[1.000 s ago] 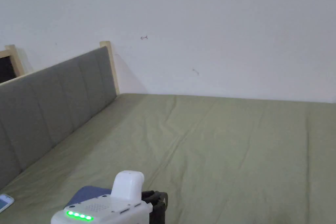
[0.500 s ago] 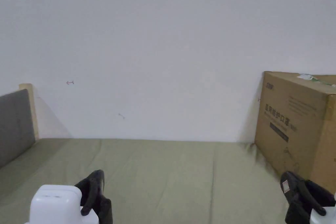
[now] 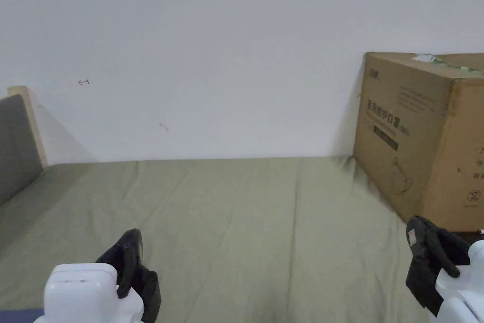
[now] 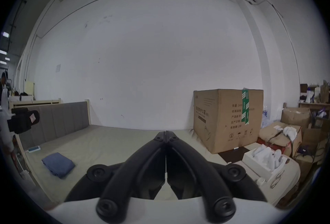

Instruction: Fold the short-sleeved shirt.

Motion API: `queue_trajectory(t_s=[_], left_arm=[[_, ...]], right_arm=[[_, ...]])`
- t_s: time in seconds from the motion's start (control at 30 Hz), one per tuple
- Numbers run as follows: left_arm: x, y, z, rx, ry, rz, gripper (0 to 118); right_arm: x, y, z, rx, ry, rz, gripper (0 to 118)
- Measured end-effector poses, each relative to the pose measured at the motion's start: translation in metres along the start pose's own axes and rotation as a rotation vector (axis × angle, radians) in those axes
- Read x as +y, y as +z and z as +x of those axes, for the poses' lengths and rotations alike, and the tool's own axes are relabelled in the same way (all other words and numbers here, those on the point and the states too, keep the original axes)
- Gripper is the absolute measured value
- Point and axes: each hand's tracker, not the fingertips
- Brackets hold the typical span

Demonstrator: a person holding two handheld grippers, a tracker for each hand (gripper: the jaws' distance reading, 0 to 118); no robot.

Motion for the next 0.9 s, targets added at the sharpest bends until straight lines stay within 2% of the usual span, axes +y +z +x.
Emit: queue_trajectory(t_s=[0.07,0.1,0.17,0.2,0.23,0.3,0.37,0.53,0.9], left_arm=[[0.004,0.001,-0.002,-0.009,0.004,0.014,6],[0.005,0.0,-0.002,-0.009,0.004,0.018,14],[0.008,-0.001,-0.002,-0.017,0.002,0.011,55],[0.008,-0.002,-0.002,-0.026,0.005,0.001,80],[0.008,-0.004,-0.002,-0.035,0.009,-0.014,112],[0.006,-0.008,0.0,-0.035,0.009,-0.051,118],[0.004,0.002,0.001,-0.018,-0.017,-0.035,118],[0.001,0.004,0.001,-0.047,-0.019,-0.026,118],[-0.001,0.001,-0.003,-0.069,-0.02,-0.038,118]], right_arm=[[0.0,0.001,-0.003,0.0,0.012,0.006,4],[0.001,0.001,-0.005,0.005,0.023,0.005,17],[0.001,0.001,-0.009,0.003,0.04,0.008,72],[0.002,0.001,-0.011,0.001,0.045,0.008,96],[0.002,0.001,-0.012,-0.004,0.046,0.006,115],[0.001,0.002,-0.014,-0.02,0.031,0.006,117],[0.001,0.006,-0.014,-0.022,0.014,0.029,117],[0.002,0.003,-0.017,-0.044,0.048,0.003,118],[-0.002,0.002,-0.023,-0.028,0.031,-0.041,118]])
